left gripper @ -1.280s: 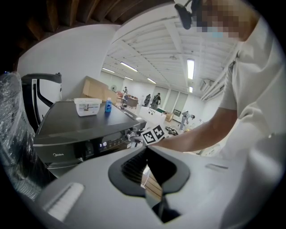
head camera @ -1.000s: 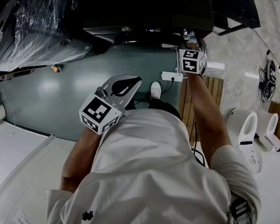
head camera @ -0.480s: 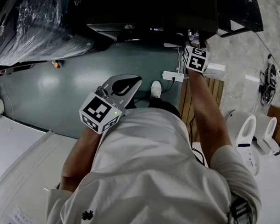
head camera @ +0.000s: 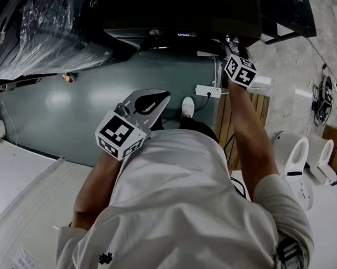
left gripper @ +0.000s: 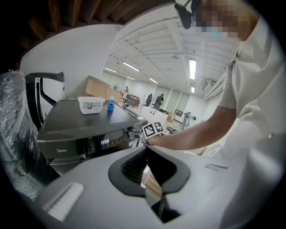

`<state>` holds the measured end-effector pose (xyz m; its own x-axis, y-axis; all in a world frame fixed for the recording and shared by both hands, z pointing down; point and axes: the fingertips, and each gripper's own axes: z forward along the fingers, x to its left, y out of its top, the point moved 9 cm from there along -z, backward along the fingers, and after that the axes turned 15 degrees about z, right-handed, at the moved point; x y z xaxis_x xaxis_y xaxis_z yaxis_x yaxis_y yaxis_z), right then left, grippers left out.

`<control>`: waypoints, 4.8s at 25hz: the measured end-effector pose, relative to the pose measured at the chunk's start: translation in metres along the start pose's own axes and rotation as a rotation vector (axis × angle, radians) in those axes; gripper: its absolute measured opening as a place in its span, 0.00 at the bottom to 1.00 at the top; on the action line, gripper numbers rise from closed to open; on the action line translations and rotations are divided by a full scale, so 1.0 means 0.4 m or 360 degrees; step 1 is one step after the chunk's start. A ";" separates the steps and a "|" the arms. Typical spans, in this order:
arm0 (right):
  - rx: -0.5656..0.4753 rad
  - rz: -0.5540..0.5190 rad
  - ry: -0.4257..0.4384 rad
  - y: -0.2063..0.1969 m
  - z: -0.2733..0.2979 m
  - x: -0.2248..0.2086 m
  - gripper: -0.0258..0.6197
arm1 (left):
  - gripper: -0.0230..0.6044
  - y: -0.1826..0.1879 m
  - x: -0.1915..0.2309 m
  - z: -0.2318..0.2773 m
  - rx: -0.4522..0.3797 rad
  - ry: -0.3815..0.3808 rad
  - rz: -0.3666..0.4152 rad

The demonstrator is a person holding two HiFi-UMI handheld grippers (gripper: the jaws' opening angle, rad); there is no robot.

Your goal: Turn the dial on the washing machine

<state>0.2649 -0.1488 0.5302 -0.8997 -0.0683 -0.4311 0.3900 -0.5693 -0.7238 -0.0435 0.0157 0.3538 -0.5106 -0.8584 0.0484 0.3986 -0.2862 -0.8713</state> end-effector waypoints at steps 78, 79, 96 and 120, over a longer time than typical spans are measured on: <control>0.0004 -0.0238 -0.0131 -0.006 -0.006 0.021 0.45 | 0.13 -0.010 0.004 -0.007 0.0002 -0.0019 -0.0021; 0.0002 -0.0294 -0.0131 -0.007 -0.008 0.024 0.45 | 0.13 -0.011 0.004 -0.007 0.0001 -0.0020 -0.0021; -0.0028 -0.0531 -0.0246 -0.007 -0.002 0.048 0.45 | 0.13 -0.016 0.006 -0.006 0.0003 -0.0021 -0.0028; -0.0031 -0.0567 -0.0151 -0.015 -0.019 0.042 0.45 | 0.13 -0.014 0.001 -0.004 -0.0003 -0.0034 -0.0023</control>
<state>0.2492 -0.1404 0.5231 -0.9935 0.0554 -0.0989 0.0517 -0.5553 -0.8300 -0.0473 0.0176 0.3580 -0.4999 -0.8631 0.0716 0.3899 -0.2981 -0.8713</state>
